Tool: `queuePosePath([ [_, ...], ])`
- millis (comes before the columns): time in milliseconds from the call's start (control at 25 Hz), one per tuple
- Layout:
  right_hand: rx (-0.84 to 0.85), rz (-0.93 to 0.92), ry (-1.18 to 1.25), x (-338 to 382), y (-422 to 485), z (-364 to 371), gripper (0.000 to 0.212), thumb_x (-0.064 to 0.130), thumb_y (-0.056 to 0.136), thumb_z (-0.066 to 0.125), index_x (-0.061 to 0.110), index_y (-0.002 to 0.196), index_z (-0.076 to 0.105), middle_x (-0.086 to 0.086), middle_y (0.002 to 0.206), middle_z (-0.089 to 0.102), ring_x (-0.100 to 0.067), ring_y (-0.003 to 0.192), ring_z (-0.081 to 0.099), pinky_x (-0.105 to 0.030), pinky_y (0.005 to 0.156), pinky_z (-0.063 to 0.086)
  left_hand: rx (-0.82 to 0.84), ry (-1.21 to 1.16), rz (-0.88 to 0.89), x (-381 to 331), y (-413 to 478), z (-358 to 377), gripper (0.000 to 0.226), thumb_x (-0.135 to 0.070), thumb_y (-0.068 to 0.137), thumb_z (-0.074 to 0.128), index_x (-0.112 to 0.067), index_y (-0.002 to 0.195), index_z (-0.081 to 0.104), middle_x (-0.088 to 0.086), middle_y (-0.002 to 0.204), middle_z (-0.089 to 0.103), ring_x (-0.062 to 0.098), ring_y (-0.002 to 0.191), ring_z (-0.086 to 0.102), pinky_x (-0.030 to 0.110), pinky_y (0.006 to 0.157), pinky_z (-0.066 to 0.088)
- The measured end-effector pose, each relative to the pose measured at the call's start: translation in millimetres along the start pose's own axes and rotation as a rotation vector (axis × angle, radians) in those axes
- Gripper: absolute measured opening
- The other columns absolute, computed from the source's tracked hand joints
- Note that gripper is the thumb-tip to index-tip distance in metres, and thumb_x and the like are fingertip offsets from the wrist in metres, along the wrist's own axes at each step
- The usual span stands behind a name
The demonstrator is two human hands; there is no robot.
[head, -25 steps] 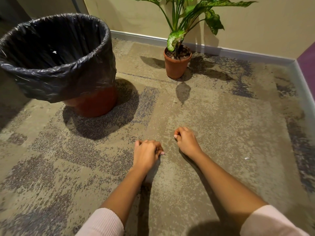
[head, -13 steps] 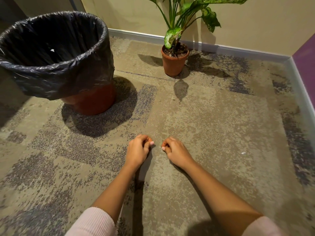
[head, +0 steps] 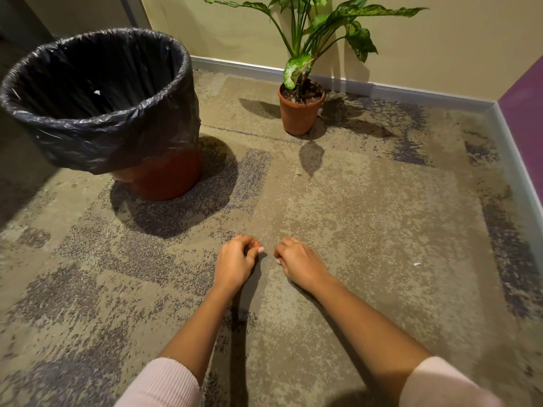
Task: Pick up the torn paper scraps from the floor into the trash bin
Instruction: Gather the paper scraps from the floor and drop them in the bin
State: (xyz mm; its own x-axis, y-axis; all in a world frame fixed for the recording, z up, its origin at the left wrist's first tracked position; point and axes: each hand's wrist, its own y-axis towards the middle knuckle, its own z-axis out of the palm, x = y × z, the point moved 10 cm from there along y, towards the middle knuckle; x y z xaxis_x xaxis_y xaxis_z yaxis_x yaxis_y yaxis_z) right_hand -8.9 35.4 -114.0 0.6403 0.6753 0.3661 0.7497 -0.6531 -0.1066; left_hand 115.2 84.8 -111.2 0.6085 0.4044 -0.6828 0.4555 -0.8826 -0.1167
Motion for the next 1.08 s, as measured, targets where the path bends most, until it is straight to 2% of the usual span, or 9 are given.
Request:
queuePosePath([
  [160, 0.065, 0.012, 0.0, 0, 3, 0, 0.011, 0.007, 0.09, 0.057, 0.01, 0.099, 0.062, -0.005, 0.103, 0.057, -0.022, 0.104, 0.052, -0.033, 0.078, 0.048, 0.01, 0.055, 0.017, -4, -1, 2, 0.016, -0.035, 0.084, 0.071, -0.019, 0.085, 0.069, -0.007, 0.088, 0.067, 0.013, 0.074, 0.06, 0.031, 0.07, 0.05],
  [320, 0.128, -0.006, -0.119, 5, 2, 5, 0.031, -0.004, 0.085, 0.056, 0.005, 0.115, 0.054, -0.011, 0.123, 0.049, -0.026, 0.118, 0.045, -0.035, 0.089, 0.045, 0.003, 0.086, 0.035, -12, -2, 3, 0.019, -0.038, 0.084, 0.071, -0.019, 0.085, 0.069, -0.008, 0.088, 0.067, 0.014, 0.076, 0.06, 0.032, 0.073, 0.05],
  [400, 0.117, 0.052, -0.034, 0, 1, 5, 0.028, -0.003, 0.087, 0.054, 0.008, 0.113, 0.052, -0.009, 0.121, 0.049, -0.025, 0.116, 0.046, -0.034, 0.091, 0.045, 0.012, 0.09, 0.035, -14, -2, 4, 0.018, -0.038, 0.085, 0.07, -0.02, 0.085, 0.068, -0.008, 0.087, 0.066, 0.013, 0.075, 0.059, 0.033, 0.075, 0.049],
  [440, 0.095, 0.128, 0.071, -10, 0, 2, 0.023, -0.001, 0.089, 0.051, 0.011, 0.108, 0.052, -0.005, 0.114, 0.051, -0.022, 0.11, 0.05, -0.032, 0.089, 0.048, 0.02, 0.085, 0.038, -15, -1, 5, 0.017, -0.038, 0.085, 0.07, -0.021, 0.084, 0.068, -0.008, 0.085, 0.066, 0.013, 0.073, 0.058, 0.034, 0.076, 0.049],
  [520, 0.024, 0.301, 0.286, -39, -6, -7, 0.013, 0.005, 0.095, 0.048, 0.014, 0.103, 0.053, 0.001, 0.097, 0.055, -0.015, 0.088, 0.055, -0.024, 0.073, 0.05, 0.031, 0.081, 0.053, -18, -1, 7, 0.015, -0.038, 0.085, 0.07, -0.023, 0.083, 0.067, -0.009, 0.082, 0.065, 0.011, 0.069, 0.055, 0.035, 0.075, 0.048],
  [640, -0.119, 0.504, 0.488, -95, -30, -25, 0.005, 0.013, 0.095, 0.057, 0.015, 0.097, 0.061, 0.008, 0.077, 0.056, -0.005, 0.065, 0.051, -0.016, 0.055, 0.04, 0.023, 0.099, 0.086, -24, 0, 10, 0.011, -0.038, 0.084, 0.071, -0.027, 0.083, 0.068, -0.012, 0.083, 0.065, 0.011, 0.071, 0.057, 0.034, 0.074, 0.049],
  [840, -0.346, 0.727, 0.573, -179, -85, -50, 0.012, 0.013, 0.083, 0.069, 0.023, 0.078, 0.065, 0.008, 0.059, 0.056, -0.009, 0.056, 0.051, -0.024, 0.061, 0.043, 0.06, 0.115, 0.138, -52, 6, 32, 0.012, -0.038, 0.084, 0.071, -0.027, 0.081, 0.068, -0.014, 0.07, 0.062, 0.008, 0.064, 0.057, 0.03, 0.071, 0.046],
  [920, -0.392, 0.776, 0.551, -200, -106, -59, 0.012, 0.011, 0.082, 0.067, 0.022, 0.084, 0.07, 0.008, 0.063, 0.059, -0.008, 0.058, 0.054, -0.024, 0.063, 0.045, 0.115, 0.106, 0.15, -68, 9, 51, 0.013, -0.036, 0.085, 0.071, -0.024, 0.084, 0.069, -0.011, 0.074, 0.068, 0.01, 0.066, 0.061, 0.028, 0.073, 0.048],
  [1080, -0.483, 0.938, 0.503, -241, -151, -63, 0.02, 0.016, 0.083, 0.062, 0.024, 0.094, 0.075, 0.003, 0.084, 0.073, -0.017, 0.078, 0.067, -0.034, 0.076, 0.056, 0.215, 0.066, 0.192, -104, 7, 93, 0.011, -0.033, 0.084, 0.072, -0.022, 0.084, 0.071, -0.007, 0.078, 0.072, 0.014, 0.074, 0.067, 0.036, 0.079, 0.054],
])
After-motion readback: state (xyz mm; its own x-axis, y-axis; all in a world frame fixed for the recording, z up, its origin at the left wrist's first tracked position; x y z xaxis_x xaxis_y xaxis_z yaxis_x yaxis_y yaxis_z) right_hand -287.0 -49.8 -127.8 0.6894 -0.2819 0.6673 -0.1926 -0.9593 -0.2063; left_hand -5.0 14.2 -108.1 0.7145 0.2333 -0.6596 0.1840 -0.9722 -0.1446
